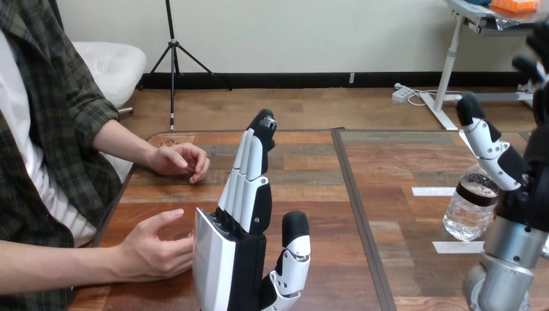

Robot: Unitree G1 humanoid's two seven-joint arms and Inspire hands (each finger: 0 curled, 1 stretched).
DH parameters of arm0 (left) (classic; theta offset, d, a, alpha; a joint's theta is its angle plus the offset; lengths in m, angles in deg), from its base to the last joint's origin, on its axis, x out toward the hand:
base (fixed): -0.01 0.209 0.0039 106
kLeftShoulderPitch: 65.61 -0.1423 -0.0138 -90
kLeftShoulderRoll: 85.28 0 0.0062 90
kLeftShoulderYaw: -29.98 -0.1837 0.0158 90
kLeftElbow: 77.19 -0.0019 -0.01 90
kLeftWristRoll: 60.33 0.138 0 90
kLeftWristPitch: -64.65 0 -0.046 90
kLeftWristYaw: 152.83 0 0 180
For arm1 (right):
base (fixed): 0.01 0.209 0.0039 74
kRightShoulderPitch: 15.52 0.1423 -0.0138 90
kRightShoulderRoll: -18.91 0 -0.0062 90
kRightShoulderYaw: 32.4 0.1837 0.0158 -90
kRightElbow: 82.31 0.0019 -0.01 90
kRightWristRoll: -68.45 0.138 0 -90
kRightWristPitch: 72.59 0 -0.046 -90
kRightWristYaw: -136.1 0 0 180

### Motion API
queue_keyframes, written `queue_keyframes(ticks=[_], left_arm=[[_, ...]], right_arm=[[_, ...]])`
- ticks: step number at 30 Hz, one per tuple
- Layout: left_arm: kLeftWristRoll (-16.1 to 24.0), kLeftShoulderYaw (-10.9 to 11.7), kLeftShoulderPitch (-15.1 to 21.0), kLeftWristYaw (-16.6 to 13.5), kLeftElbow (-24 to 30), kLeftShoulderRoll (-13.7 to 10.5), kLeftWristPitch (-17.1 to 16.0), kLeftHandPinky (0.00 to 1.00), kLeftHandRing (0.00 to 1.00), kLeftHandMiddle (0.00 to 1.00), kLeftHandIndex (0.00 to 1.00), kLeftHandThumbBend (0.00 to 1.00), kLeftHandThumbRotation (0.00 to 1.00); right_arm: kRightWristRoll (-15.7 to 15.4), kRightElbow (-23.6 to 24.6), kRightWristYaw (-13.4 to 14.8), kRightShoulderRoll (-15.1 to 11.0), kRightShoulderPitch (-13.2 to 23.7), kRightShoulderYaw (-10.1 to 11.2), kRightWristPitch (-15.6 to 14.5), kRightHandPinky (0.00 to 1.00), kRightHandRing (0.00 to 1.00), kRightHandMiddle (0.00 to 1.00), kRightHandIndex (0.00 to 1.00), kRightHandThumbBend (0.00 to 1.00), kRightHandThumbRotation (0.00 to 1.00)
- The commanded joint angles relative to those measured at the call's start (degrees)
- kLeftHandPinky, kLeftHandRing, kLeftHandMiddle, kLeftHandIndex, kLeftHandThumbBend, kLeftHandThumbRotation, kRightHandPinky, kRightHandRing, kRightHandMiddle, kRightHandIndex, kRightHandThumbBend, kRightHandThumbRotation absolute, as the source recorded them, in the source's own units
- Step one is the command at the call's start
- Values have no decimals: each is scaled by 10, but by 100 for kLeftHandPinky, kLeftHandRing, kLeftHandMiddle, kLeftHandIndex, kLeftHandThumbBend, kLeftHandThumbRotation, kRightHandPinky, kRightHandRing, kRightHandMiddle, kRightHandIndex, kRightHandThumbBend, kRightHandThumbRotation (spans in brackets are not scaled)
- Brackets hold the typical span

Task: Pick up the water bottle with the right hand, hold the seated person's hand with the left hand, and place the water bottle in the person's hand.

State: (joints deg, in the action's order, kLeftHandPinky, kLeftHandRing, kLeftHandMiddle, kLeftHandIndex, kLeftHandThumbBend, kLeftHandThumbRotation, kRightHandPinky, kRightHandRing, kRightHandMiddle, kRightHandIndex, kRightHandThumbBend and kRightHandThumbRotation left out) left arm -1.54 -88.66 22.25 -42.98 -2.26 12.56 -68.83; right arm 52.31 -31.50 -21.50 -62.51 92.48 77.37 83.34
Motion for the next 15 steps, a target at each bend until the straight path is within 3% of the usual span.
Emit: queue_keyframes(ticks=[1, 8, 15], left_arm=[[-8, 2, 29, 5, 2, -1, -5, 83, 96, 98, 100, 0, 100], [-7, 3, 29, 3, 0, 0, -8, 83, 96, 98, 100, 0, 100], [-9, 3, 28, 7, 1, 0, -9, 83, 96, 98, 100, 0, 100]], right_arm=[[-3, -33, 10, -30, 52, -7, -4, 80, 87, 85, 83, 81, 35], [10, -69, 14, -43, 62, -14, -7, 79, 86, 85, 83, 84, 35], [-6, -100, 42, -58, 70, -19, -34, 77, 86, 85, 83, 86, 37]])
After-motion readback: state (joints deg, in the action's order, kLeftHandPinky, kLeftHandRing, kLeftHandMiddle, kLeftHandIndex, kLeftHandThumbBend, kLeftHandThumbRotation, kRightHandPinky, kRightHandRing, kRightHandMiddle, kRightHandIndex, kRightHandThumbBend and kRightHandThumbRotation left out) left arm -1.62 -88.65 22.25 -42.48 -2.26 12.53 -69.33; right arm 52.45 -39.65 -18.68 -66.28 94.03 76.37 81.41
